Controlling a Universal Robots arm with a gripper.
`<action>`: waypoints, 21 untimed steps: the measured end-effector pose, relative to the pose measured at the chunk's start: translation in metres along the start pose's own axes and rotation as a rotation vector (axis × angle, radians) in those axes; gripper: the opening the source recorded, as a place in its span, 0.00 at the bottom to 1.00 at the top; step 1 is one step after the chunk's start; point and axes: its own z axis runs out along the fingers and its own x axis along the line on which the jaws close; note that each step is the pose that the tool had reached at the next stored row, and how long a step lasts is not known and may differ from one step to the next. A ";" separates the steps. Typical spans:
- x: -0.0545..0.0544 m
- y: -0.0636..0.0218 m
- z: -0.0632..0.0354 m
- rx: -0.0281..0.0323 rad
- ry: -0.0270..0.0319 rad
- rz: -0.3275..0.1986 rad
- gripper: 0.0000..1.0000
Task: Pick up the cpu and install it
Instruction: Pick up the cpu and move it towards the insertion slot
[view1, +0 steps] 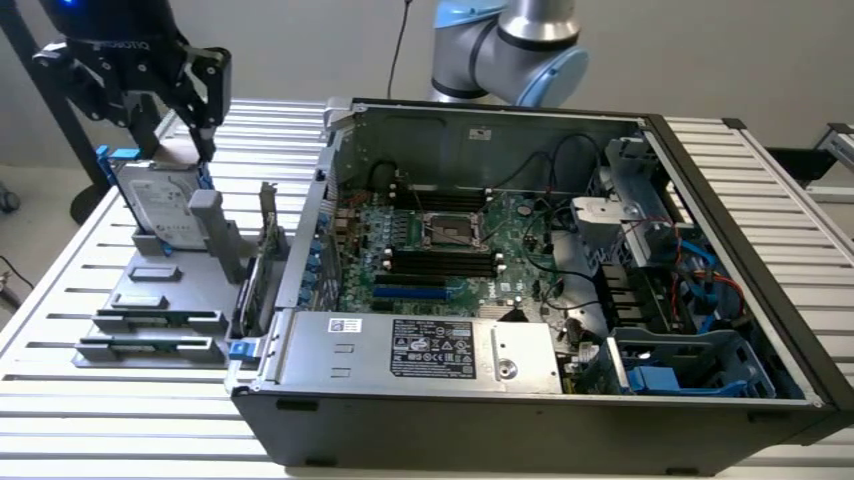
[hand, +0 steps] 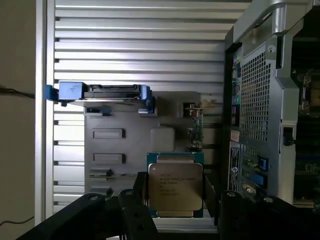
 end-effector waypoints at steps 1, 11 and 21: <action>-0.005 0.0000 -0.0005 0.0000 0.0001 0.000 0.55; -0.050 0.0006 -0.0046 0.0000 0.0007 0.000 0.55; -0.095 0.0010 -0.0076 -0.0001 0.0015 0.000 0.55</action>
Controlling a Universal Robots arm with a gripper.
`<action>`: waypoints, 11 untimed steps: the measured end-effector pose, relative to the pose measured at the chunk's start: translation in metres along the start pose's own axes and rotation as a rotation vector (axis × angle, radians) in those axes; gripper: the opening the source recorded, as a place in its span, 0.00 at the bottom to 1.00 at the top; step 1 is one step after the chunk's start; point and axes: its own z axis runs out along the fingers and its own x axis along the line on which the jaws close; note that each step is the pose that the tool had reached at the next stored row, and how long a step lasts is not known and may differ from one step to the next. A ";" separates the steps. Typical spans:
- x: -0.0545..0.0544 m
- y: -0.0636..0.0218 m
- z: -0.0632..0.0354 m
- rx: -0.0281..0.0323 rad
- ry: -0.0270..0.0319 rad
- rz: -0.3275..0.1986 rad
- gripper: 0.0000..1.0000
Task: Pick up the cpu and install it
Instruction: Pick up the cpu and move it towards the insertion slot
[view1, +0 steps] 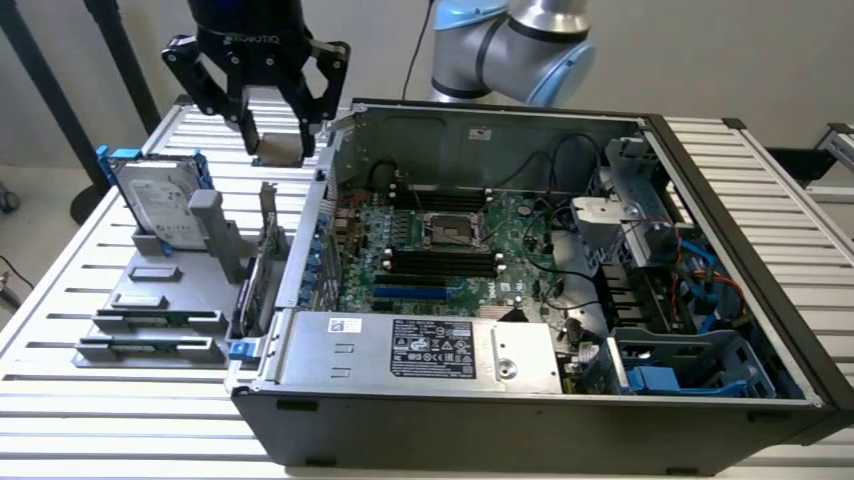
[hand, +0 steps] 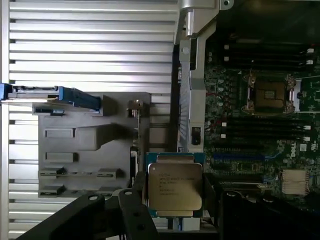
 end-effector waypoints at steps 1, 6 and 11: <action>-0.004 0.0000 -0.0002 -0.0001 0.0001 0.000 0.55; -0.027 0.0001 -0.0005 -0.0002 0.0006 0.000 0.55; -0.050 0.0013 -0.0002 -0.0002 0.0007 0.000 0.55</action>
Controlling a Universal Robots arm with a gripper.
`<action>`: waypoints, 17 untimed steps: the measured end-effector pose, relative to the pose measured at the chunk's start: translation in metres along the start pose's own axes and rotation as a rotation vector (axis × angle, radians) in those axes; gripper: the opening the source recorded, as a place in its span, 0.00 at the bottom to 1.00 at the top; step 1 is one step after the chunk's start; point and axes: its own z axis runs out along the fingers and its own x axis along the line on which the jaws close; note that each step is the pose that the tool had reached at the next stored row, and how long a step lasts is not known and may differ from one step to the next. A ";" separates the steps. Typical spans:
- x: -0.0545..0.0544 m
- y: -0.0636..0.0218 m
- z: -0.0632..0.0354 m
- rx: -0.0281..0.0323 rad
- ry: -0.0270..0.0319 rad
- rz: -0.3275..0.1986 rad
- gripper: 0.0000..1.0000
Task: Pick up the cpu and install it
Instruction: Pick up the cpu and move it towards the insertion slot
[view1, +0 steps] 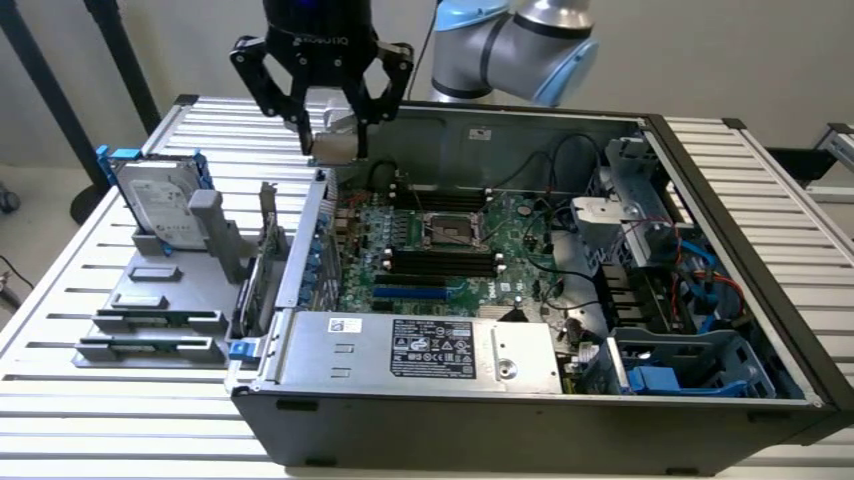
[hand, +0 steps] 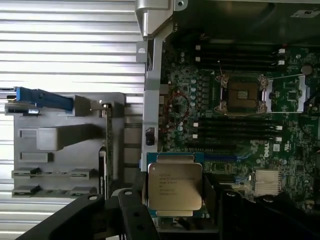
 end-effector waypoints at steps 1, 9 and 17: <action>-0.005 0.0006 0.0004 0.0000 0.0000 0.000 0.55; -0.039 0.0131 0.0122 0.0020 0.0013 0.000 0.55; -0.068 0.0384 0.0276 0.0042 0.0013 0.000 0.55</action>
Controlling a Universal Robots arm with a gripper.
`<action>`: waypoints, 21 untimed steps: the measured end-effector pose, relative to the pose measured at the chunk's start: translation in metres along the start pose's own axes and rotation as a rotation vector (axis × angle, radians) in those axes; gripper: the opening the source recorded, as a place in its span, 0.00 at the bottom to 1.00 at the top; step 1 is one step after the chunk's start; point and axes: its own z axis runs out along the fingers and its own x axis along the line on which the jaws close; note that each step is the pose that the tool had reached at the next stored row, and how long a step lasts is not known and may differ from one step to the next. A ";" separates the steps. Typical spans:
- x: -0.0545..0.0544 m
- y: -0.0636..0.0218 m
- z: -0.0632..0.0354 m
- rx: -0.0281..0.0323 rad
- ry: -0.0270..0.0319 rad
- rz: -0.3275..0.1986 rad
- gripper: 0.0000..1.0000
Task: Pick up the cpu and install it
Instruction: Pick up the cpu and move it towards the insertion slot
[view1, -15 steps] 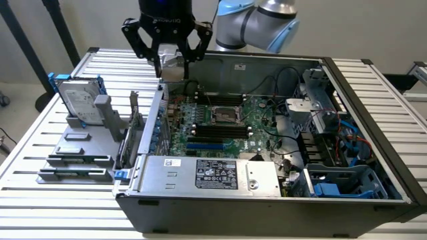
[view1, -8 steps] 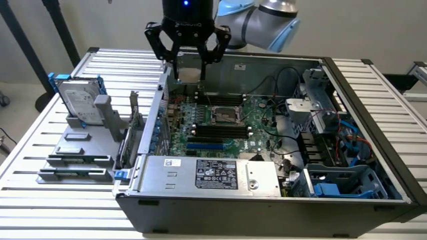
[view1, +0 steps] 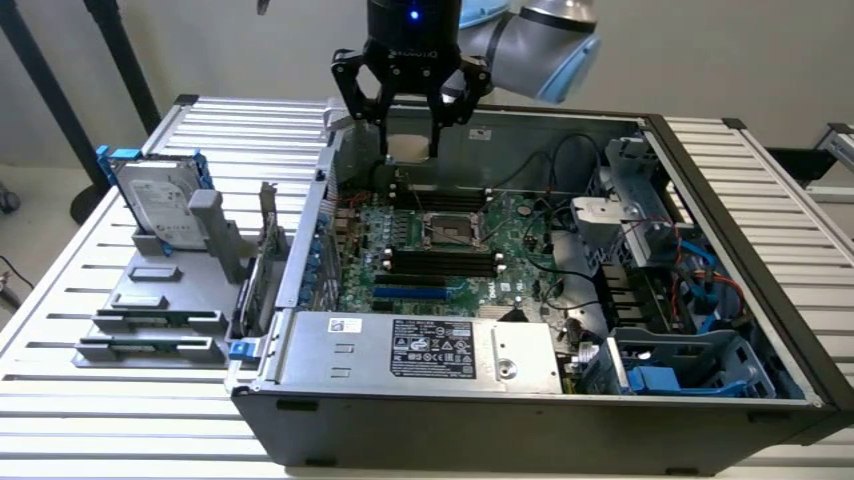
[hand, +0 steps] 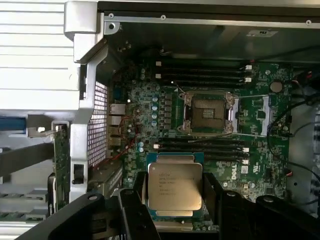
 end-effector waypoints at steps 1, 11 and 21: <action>-0.003 0.0033 0.0017 0.0003 0.0000 0.000 0.55; -0.035 0.0374 0.0190 0.0029 0.0001 0.000 0.55; -0.050 0.0572 0.0381 0.0041 0.0000 0.000 0.55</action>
